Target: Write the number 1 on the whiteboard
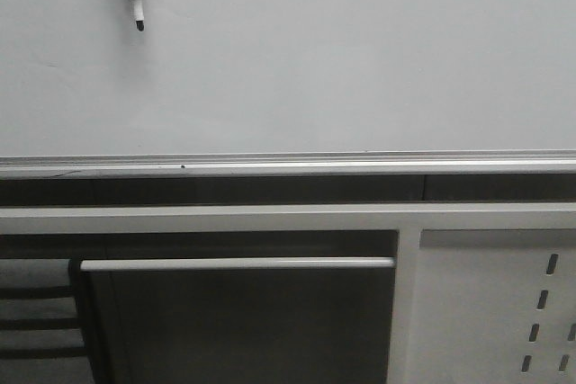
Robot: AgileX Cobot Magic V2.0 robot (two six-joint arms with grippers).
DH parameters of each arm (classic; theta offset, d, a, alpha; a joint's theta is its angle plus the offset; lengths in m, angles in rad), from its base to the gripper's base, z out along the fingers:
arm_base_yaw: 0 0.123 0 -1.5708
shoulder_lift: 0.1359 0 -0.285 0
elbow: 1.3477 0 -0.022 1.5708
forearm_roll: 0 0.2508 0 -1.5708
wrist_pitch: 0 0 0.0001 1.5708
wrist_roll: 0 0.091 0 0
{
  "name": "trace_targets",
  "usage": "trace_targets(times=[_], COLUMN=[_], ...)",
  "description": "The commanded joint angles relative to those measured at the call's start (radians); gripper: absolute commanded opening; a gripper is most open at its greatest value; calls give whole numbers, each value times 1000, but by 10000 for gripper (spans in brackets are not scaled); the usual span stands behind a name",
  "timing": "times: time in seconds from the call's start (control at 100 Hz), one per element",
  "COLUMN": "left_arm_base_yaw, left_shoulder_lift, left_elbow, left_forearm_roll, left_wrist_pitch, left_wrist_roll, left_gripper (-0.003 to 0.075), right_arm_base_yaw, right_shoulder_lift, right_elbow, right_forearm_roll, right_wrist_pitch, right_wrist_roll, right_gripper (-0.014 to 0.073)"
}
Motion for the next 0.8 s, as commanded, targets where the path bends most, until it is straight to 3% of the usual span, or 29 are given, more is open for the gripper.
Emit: trace_targets(times=[0.0, 0.79], left_arm_base_yaw=[2, 2], left_shoulder_lift=[-22, -22], left_elbow=[41, 41], left_forearm_roll=[-10, -10], left_wrist_pitch=[-74, -74], left_wrist_roll=[-12, -12], left_gripper=[-20, -20], right_arm_base_yaw=[-6, -6], right_shoulder_lift=[-17, -17], right_elbow=[26, 26], right_forearm_roll=[-14, -14], right_wrist_pitch=[-78, -102], right_wrist_roll=[-2, -2], right_gripper=[-64, -64])
